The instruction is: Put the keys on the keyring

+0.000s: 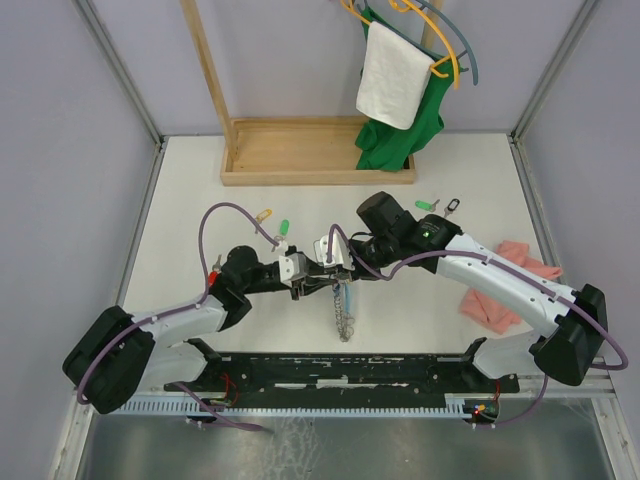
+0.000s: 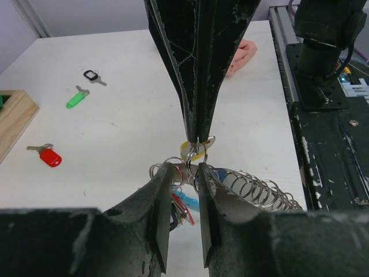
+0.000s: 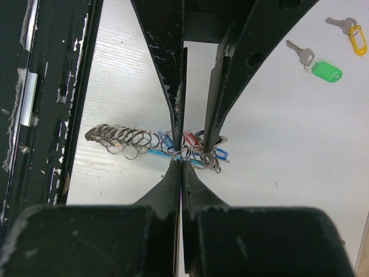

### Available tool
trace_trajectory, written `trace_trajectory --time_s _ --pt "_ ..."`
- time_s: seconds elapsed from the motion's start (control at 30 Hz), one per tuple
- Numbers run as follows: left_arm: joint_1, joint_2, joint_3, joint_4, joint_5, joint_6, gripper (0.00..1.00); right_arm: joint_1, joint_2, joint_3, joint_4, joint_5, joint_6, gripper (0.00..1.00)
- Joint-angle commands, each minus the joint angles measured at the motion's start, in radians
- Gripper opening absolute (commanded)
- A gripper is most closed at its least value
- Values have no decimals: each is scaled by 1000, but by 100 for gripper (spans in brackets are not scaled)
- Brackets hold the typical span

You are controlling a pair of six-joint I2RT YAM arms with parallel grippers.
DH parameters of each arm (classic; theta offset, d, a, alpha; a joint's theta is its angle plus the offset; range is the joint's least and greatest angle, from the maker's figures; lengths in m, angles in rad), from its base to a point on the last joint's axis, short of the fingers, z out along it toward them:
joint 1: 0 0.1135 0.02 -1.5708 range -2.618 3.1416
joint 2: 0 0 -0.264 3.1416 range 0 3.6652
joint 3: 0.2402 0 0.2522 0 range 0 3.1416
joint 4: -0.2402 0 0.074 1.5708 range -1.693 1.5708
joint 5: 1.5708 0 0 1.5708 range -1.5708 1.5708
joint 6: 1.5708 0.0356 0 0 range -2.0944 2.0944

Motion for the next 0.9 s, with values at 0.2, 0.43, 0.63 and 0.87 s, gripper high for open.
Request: trace_trajectory --time_s 0.2,0.43,0.63,0.87 --pt "5 -61 12 -52 52 -2 35 -1 -38 40 50 0 -18 0" --pt "3 -95 -21 -36 29 -95 34 -1 -40 39 56 15 -20 1" --pt "4 -97 -35 -40 -67 -99 38 -1 -42 36 59 0 -20 1" --pt "5 -68 -7 -36 -85 -107 43 -2 -46 33 58 -12 -21 1"
